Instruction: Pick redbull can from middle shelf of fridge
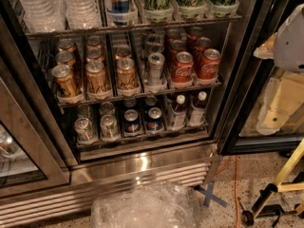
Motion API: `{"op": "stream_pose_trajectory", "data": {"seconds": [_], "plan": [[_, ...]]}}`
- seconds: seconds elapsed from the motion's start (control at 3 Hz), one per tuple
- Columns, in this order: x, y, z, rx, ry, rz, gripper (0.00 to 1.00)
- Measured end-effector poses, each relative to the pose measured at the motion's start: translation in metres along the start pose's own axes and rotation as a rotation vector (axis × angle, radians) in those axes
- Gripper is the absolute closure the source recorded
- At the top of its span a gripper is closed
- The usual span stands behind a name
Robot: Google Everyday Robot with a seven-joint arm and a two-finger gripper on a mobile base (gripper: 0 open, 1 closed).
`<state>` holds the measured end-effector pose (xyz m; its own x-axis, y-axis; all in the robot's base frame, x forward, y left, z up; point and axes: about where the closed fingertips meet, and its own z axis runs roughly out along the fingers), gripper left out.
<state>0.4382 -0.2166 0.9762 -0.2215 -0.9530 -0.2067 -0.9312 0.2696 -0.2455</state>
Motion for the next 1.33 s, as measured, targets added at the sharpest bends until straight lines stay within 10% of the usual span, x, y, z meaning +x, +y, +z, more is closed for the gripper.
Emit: {"op": "stream_pose_trajectory", "data": {"seconds": [0.67, 1.33], "plan": [[-0.007, -0.001, 0.004, -0.005, -0.038, 0.012, 0.00], [-0.054, 0.014, 0.076, -0.097, -0.360, 0.231, 0.00]]}}
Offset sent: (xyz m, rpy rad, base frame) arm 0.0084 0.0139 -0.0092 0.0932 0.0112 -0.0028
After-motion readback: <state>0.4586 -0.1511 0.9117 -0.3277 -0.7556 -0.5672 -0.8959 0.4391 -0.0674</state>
